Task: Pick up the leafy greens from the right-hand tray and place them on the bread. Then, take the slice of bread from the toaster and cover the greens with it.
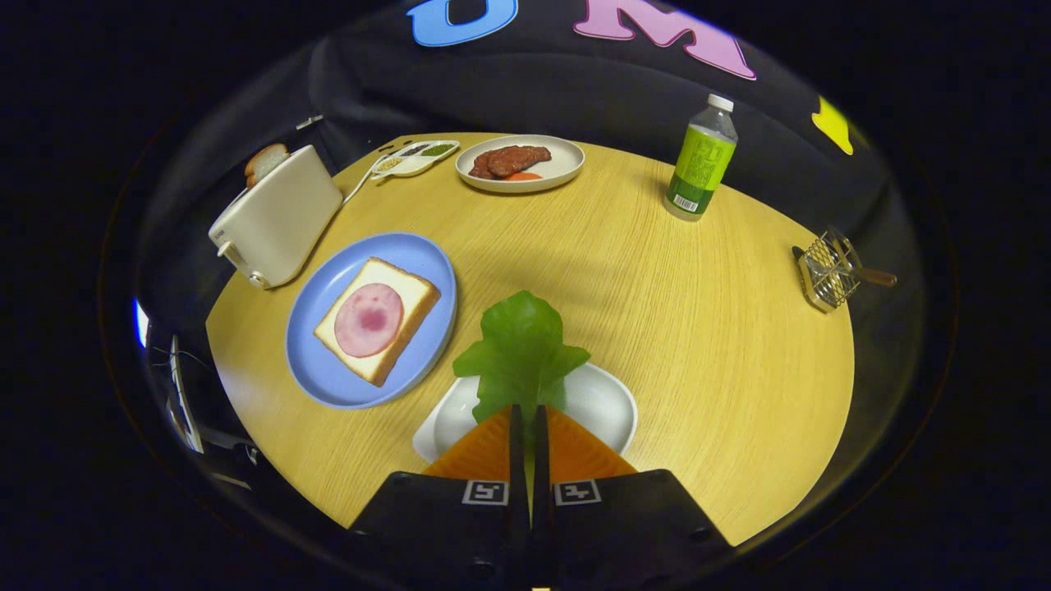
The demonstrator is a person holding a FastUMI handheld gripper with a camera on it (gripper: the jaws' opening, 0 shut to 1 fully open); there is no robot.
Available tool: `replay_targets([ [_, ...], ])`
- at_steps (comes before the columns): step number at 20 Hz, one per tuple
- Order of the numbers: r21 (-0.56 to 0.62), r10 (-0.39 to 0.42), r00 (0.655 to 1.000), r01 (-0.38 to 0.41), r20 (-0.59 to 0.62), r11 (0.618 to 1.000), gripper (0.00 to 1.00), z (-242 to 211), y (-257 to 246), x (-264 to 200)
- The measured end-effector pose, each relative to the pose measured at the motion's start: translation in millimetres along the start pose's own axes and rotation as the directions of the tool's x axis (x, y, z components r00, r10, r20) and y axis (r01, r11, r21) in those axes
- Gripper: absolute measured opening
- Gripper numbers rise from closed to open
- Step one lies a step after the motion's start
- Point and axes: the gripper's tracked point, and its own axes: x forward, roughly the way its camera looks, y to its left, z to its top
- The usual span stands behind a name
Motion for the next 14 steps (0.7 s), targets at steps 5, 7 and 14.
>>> replay_targets([
  [5, -0.014, 0.021, 0.995, -0.020, 0.093, 1.000, 0.06, 36.5, 27.2, -34.5],
  [7, -0.026, 0.040, 0.992, -0.038, 0.117, 0.999, 0.06, 49.8, 43.0, -41.7],
  [14, -0.075, 0.111, 0.988, -0.103, 0.111, 0.992, 0.06, 73.9, 101.3, -36.5],
])
